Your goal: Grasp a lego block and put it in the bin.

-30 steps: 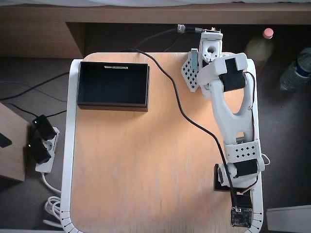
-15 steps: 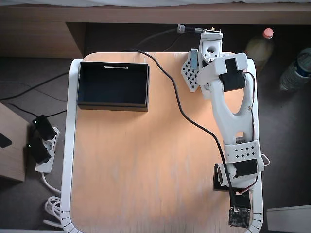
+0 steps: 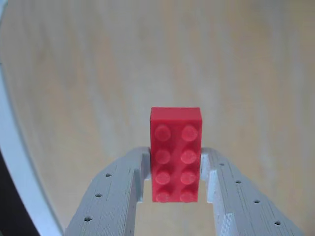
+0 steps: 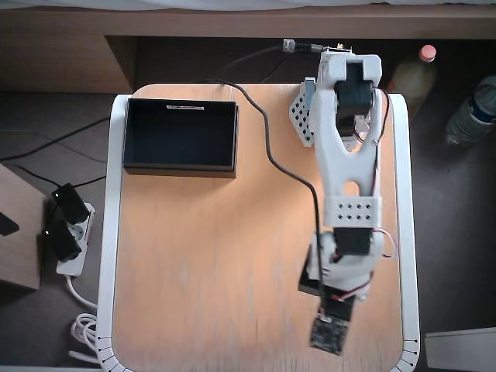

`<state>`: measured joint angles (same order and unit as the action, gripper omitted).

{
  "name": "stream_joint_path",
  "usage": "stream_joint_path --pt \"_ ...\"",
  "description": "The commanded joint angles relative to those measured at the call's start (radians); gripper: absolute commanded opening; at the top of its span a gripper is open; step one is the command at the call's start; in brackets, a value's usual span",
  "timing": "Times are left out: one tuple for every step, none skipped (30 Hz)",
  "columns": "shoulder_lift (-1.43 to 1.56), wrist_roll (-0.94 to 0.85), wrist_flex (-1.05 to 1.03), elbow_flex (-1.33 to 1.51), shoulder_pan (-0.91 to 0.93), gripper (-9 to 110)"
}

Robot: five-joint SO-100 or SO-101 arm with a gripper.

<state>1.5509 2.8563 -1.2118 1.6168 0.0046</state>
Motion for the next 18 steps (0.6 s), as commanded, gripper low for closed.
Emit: stream_joint_path --pt "0.179 0.032 -0.052 -0.121 0.141 0" --pt "0.192 0.041 -0.063 -0.121 0.181 0" --pt "0.206 0.049 -0.072 -0.121 0.219 0" --pt "0.218 0.058 -0.081 -0.123 0.261 0" --pt "0.230 0.067 -0.087 -0.123 0.304 0" --pt "0.239 0.077 -0.091 -0.123 0.347 0" --pt "0.249 0.089 -0.092 -0.123 0.391 0" --pt "0.256 0.100 -0.092 -0.123 0.436 0" --pt "0.261 0.109 -0.092 -0.123 0.477 0" --pt "0.267 0.117 -0.094 -0.123 0.520 0" --pt "0.272 0.126 -0.095 -0.123 0.563 0" --pt "0.273 0.133 -0.098 -0.123 0.600 0" --pt "0.275 0.146 -0.109 -0.123 0.640 0" --pt "0.278 0.161 -0.124 -0.123 0.676 0" --pt "0.279 0.173 -0.135 -0.123 0.712 0" --pt "0.281 0.184 -0.146 -0.123 0.747 0" --pt "0.282 0.198 -0.161 -0.123 0.782 0" --pt "0.282 0.210 -0.173 -0.123 0.816 0"
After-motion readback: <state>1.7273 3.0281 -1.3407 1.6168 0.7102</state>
